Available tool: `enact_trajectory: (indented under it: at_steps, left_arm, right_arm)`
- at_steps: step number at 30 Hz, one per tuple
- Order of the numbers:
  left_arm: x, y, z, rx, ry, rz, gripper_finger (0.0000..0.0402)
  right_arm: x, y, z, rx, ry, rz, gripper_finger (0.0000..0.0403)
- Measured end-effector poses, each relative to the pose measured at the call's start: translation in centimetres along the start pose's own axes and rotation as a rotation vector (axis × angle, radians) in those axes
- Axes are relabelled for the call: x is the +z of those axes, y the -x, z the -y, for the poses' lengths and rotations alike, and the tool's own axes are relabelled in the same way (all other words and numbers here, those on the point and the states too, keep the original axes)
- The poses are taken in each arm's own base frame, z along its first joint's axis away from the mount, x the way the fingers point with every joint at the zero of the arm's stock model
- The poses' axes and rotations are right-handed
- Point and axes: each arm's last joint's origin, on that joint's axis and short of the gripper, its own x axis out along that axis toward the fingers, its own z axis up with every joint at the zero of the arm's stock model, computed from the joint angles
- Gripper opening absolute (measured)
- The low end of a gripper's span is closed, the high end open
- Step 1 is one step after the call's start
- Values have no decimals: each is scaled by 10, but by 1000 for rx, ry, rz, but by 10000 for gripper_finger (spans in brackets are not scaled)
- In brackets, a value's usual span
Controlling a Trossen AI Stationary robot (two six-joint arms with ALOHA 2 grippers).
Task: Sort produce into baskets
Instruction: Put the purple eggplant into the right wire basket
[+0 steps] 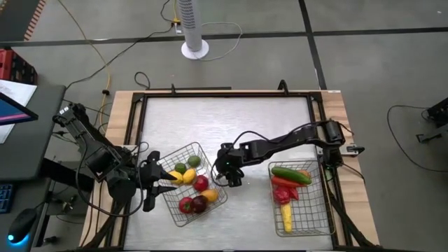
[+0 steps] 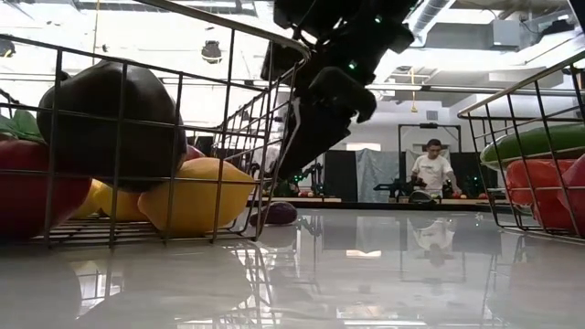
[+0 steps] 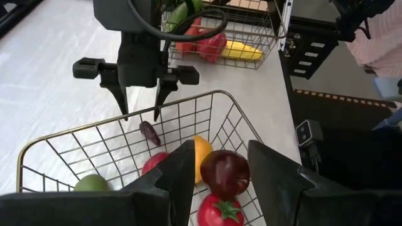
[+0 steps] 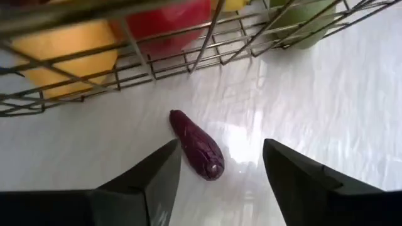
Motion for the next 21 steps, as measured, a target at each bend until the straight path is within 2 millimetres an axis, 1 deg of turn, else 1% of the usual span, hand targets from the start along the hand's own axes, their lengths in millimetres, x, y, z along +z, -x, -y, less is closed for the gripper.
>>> enact_trajectory:
  at_steps: [5,11,17,21]
  left_arm:
    - [0,0,0,0,-1,0,133]
    - [0,0,0,0,-2,-1,133]
    - [0,0,0,0,-2,-1,133]
    - [0,0,0,0,-1,-1,133]
  right_arm:
    - [-14,-10,-2,22,-10,28,253]
    - [-24,-18,-4,25,-18,97,253]
    - [-28,-24,-5,33,-19,75,248]
    - [-27,-23,-5,38,-19,82,227]
